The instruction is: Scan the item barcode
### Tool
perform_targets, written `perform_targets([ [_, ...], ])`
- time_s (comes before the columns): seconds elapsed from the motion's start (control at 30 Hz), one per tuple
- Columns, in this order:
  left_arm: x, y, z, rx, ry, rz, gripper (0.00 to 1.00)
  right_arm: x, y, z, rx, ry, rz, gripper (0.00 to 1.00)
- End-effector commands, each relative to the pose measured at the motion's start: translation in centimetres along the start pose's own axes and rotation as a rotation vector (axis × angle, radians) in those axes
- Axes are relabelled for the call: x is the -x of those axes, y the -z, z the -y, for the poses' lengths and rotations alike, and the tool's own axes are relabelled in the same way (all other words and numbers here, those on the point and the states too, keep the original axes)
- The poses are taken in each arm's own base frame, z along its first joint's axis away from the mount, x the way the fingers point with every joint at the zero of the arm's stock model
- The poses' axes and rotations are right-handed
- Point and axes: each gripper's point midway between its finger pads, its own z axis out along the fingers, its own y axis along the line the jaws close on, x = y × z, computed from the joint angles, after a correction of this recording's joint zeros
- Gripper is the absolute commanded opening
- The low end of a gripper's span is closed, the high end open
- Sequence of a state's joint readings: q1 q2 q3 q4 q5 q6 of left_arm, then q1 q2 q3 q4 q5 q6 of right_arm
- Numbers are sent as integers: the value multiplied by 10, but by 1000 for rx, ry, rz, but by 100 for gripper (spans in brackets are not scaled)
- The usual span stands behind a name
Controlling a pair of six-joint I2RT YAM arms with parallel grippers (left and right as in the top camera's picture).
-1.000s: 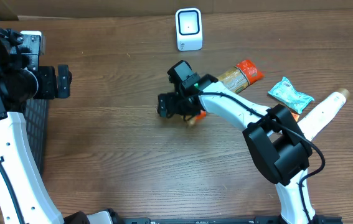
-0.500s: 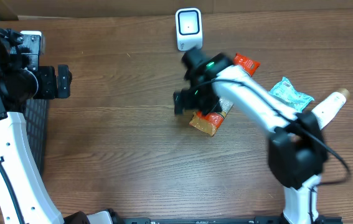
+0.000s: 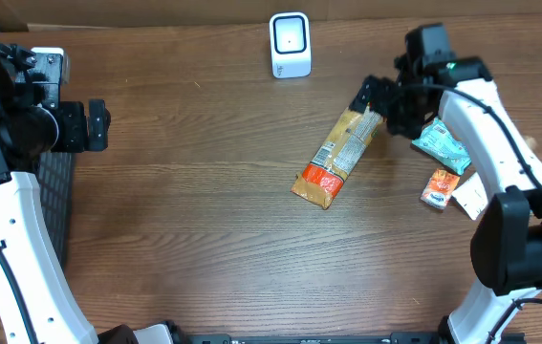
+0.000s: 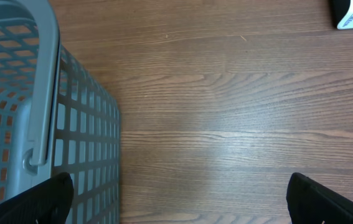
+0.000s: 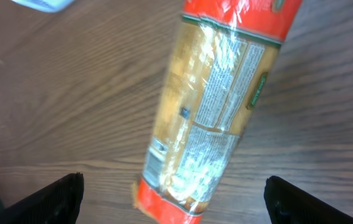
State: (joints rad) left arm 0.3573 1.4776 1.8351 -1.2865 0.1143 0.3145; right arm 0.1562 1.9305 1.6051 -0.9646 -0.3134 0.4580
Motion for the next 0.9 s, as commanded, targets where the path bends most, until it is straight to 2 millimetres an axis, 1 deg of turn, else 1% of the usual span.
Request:
perform_targets([
  [0.0, 0, -2, -2, 7, -9, -6, 100, -17, -25, 12, 2, -52, -50, 95],
  [0.17, 0, -2, -2, 7, -9, -6, 100, -31, -55, 24, 46, -98, -60, 95],
  [0.37, 0, -2, -2, 7, -9, -6, 100, -35, -80, 35, 87, -195, -11, 93],
  [0.5, 0, -2, -2, 7, -9, -6, 100, -35, -91, 39, 122, -247, 26, 88],
  [0.57, 0, -2, -2, 7, -9, -6, 100, -34, -96, 40, 140, -268, 44, 83],
  [0.73, 0, -2, -2, 7, -9, -6, 100, -31, -104, 44, 174, -307, 101, 75],
  [0.87, 0, -2, -2, 7, -9, -6, 100, -33, -112, 48, 187, -296, 124, 68],
])
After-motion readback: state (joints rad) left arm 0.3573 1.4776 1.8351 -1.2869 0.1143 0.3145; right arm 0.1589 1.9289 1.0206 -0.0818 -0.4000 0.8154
